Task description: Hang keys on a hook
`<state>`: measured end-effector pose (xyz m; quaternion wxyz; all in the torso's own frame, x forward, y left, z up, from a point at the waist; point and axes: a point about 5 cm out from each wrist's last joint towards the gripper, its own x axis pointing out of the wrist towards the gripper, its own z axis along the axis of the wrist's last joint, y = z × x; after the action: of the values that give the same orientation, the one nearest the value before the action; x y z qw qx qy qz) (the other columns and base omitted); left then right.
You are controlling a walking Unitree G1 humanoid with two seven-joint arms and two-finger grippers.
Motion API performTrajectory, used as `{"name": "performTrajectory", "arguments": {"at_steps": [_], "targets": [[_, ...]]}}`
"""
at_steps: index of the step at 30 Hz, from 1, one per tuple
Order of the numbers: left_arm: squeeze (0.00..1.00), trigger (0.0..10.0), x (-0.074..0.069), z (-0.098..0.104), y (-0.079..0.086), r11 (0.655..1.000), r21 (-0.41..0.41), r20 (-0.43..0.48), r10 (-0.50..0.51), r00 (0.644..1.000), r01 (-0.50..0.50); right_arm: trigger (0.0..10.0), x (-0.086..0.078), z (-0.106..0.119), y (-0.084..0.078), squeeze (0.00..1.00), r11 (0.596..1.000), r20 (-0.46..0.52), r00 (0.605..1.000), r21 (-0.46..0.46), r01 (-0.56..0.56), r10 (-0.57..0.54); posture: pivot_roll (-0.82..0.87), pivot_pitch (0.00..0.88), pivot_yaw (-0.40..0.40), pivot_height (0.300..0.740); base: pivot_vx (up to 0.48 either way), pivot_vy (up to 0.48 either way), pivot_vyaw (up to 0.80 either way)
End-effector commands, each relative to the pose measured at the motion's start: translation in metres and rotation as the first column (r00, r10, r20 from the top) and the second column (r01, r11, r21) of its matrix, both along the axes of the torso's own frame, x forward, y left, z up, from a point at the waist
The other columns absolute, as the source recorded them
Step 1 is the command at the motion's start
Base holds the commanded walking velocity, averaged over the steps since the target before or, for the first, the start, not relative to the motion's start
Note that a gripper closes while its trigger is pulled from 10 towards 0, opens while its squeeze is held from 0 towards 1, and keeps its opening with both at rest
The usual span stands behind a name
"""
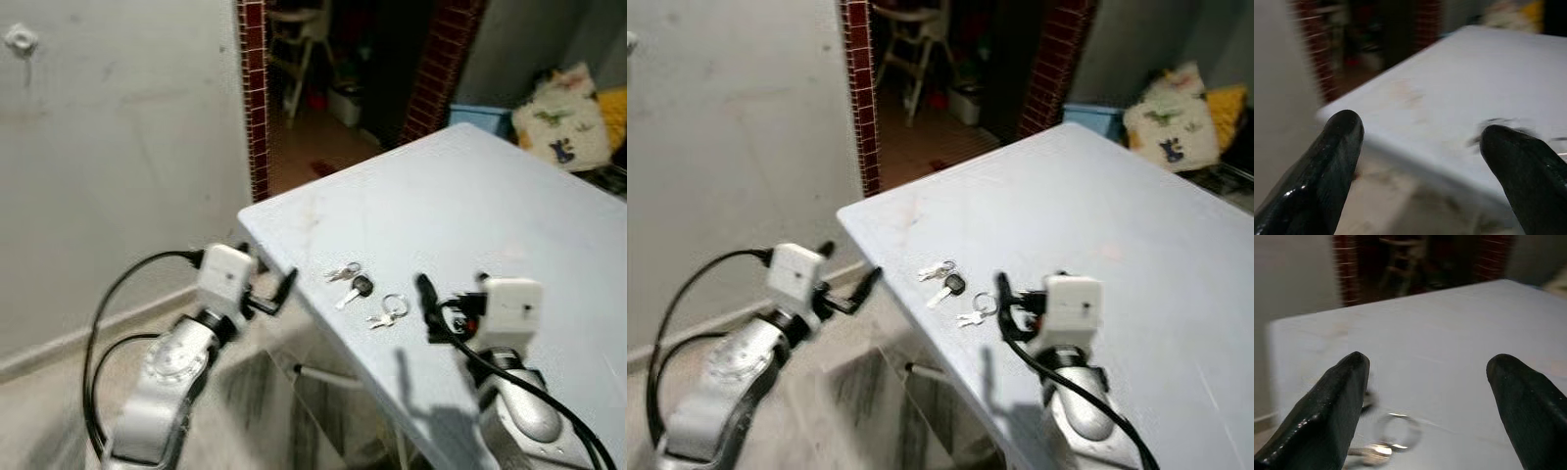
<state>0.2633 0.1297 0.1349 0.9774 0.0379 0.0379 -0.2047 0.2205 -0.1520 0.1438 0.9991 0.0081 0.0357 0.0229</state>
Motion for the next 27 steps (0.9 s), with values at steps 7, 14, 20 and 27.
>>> {"name": "performTrajectory", "arguments": {"at_steps": [7, 14, 20, 27], "targets": [[0.0, 10.0, 0.0027, 0.0029, -0.0086, 1.0, 0.003, 0.012, -0.001, 1.0, 0.001, 10.0, 0.0036, 0.0002, -0.0035, 0.0, 1.0, -0.004, 1.0, -0.017, 0.014, -0.014, 0.09, 0.0, -0.064, 0.74, 0.0, 0.0, 0.0], [0.0, 10.0, 0.0043, 0.0046, -0.0123, 1.0, -0.008, 0.017, -0.008, 1.0, 0.008, 10.0, 0.005, 0.0012, -0.0022, 0.0, 1.0, -0.002, 1.0, -0.019, 0.012, -0.012, 0.09, 0.0, -0.063, 0.74, 0.0, -0.104, 0.0], [0.0, 10.0, 0.0034, 0.0035, -0.0116, 1.0, -0.009, 0.009, -0.005, 1.0, 0.005, 10.0, 0.0033, 0.0005, -0.003, 0.0, 1.0, -0.008, 1.0, -0.021, 0.015, -0.015, 0.08, 0.0, -0.063, 0.74, 0.0, -0.34, 0.0], [0.0, 10.0, 0.0032, 0.0039, -0.0102, 0.999, -0.046, 0.002, 0.009, 1.0, -0.009, 10.0, 0.0031, -0.0009, -0.0014, 0.0, 1.0, -0.017, 1.0, -0.018, 0.011, -0.011, 0.09, 0.0, -0.061, 0.74, 0.0, -0.051, 0.0]]}}
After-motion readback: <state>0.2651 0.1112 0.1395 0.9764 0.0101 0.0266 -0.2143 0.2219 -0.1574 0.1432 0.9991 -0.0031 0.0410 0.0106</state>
